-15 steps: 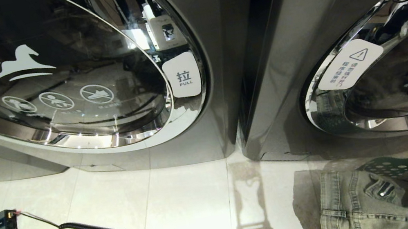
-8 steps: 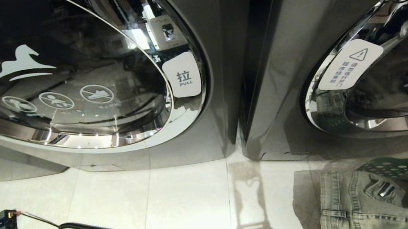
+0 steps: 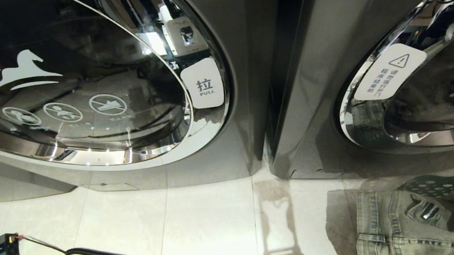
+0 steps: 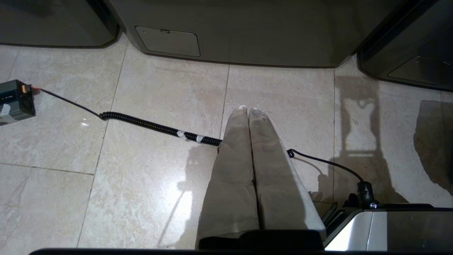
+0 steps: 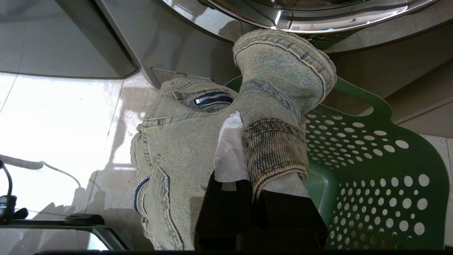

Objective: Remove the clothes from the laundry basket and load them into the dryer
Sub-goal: Take the clothes out of the basket, then put the clothes in the dryer

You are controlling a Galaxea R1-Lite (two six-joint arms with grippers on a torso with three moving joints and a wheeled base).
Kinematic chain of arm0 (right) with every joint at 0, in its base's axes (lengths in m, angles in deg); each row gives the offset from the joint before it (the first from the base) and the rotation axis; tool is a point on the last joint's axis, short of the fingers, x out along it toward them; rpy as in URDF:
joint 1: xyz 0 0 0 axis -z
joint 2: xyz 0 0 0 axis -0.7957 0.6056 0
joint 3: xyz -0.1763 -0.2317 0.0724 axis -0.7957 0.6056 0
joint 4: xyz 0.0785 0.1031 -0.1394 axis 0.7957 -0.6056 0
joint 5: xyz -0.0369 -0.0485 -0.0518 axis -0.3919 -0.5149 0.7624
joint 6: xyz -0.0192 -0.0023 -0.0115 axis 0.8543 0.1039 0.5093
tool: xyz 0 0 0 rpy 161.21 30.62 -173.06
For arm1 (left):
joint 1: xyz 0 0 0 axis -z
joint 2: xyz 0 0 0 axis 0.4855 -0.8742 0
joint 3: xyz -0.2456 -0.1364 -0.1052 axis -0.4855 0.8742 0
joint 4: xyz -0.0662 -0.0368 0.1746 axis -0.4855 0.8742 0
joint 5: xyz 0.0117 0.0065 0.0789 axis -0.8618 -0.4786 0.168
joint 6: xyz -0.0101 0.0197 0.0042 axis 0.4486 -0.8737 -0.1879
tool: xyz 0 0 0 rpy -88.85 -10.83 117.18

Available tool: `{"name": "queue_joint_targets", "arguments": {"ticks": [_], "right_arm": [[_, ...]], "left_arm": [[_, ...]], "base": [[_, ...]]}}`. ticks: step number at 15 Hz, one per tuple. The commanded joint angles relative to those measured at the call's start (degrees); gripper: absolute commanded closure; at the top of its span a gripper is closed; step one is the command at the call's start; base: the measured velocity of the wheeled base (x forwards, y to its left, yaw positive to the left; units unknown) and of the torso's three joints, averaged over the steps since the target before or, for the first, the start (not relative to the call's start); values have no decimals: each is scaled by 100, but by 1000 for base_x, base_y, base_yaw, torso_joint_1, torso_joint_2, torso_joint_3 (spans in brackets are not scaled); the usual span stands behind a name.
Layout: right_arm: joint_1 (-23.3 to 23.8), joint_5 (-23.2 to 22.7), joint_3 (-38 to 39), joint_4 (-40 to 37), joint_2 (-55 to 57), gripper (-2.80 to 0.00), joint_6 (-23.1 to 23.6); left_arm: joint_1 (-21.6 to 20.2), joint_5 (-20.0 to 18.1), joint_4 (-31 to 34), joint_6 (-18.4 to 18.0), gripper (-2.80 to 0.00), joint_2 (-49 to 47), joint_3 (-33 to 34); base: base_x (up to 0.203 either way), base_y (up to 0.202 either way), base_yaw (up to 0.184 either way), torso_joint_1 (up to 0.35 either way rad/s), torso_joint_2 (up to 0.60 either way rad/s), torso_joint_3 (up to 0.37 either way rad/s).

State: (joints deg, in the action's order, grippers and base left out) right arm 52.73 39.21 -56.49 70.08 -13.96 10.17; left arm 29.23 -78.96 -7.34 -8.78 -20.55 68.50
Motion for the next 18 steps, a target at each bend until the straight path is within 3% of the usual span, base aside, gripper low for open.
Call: {"name": "queue_joint_targets", "arguments": {"ticks": [1, 5, 18], "right_arm": [[0, 2, 35, 3, 9, 0, -35], [0, 90, 35, 29, 9, 0, -483], [0, 64, 35, 20, 9, 0, -423]], "left_arm": [[-1, -5, 5, -10, 0, 2, -1], [-1, 4, 5, 8, 0, 2, -1], [-1, 4, 5, 8, 0, 2, -9]], "base": [[0, 0, 0, 0, 0, 0], [0, 25, -1, 0, 1, 1], [0, 194, -2, 2, 3, 2]]}}
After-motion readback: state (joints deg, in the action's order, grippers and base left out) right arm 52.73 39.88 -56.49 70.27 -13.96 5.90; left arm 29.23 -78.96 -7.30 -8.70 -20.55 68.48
